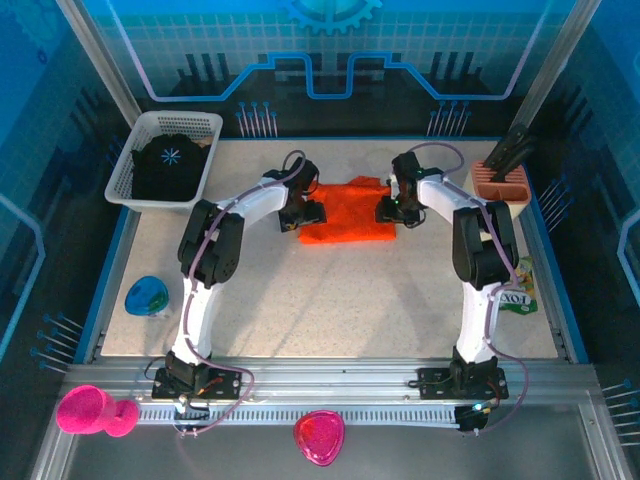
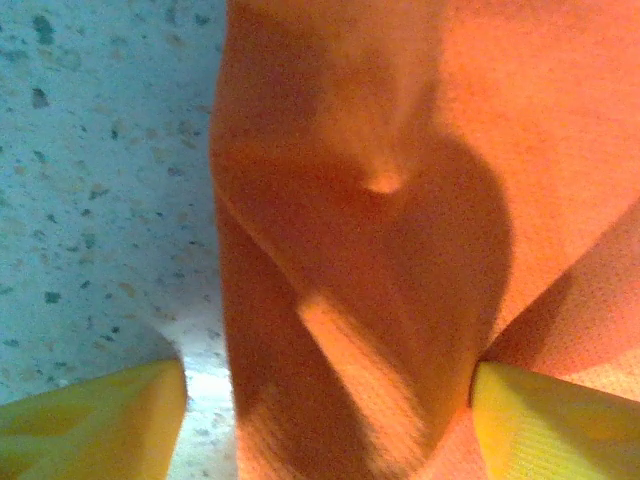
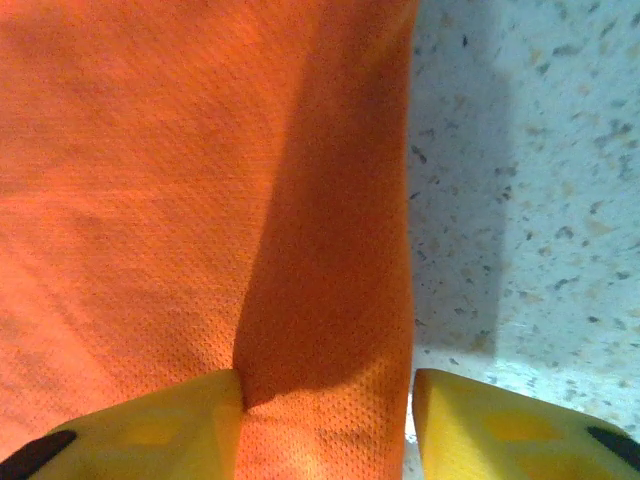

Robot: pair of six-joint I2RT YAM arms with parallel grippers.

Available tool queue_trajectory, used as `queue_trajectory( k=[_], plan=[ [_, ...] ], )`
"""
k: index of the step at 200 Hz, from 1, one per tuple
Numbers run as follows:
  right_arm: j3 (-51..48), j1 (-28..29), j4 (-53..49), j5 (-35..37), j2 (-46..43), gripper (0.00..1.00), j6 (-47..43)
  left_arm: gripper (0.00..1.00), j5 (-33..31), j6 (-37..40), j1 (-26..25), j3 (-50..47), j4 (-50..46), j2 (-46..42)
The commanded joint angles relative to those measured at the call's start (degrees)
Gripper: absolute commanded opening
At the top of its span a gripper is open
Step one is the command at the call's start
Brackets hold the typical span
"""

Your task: Fold and stack the t-shirts

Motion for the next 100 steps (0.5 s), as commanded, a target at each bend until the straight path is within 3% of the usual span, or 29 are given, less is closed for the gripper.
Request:
queue_trajectory(
  k=[1, 54, 65, 81, 100],
  plan=[
    [1.59, 0.08, 0.15, -0.87, 1.55, 0.46, 0.84, 0.71, 0.87, -0.66, -0.11, 1.48, 0.73, 2.06],
    [2.34, 1.95, 0.25, -0.91, 3.77, 0.39, 1.05, 0.67, 0.04, -0.15, -0.81, 0.14, 1.38, 3.53],
    [2.57, 2.29, 0.16, -0.88, 4.22, 0.35, 1.18, 0.56, 0.01, -0.25, -0.82, -0.42, 1.9, 3.75],
    [2.77, 2.63, -0.05, -0.86, 4.85, 0.28, 1.18, 0.48, 0.24, -0.12, -0.82, -0.48, 2.05, 4.47],
    [3.09, 2.76, -0.19, -0.98, 5.12, 0.15, 1.16, 0.18, 0.08, 0.02, -0.82, -0.11, 2.0, 5.32]
  ],
)
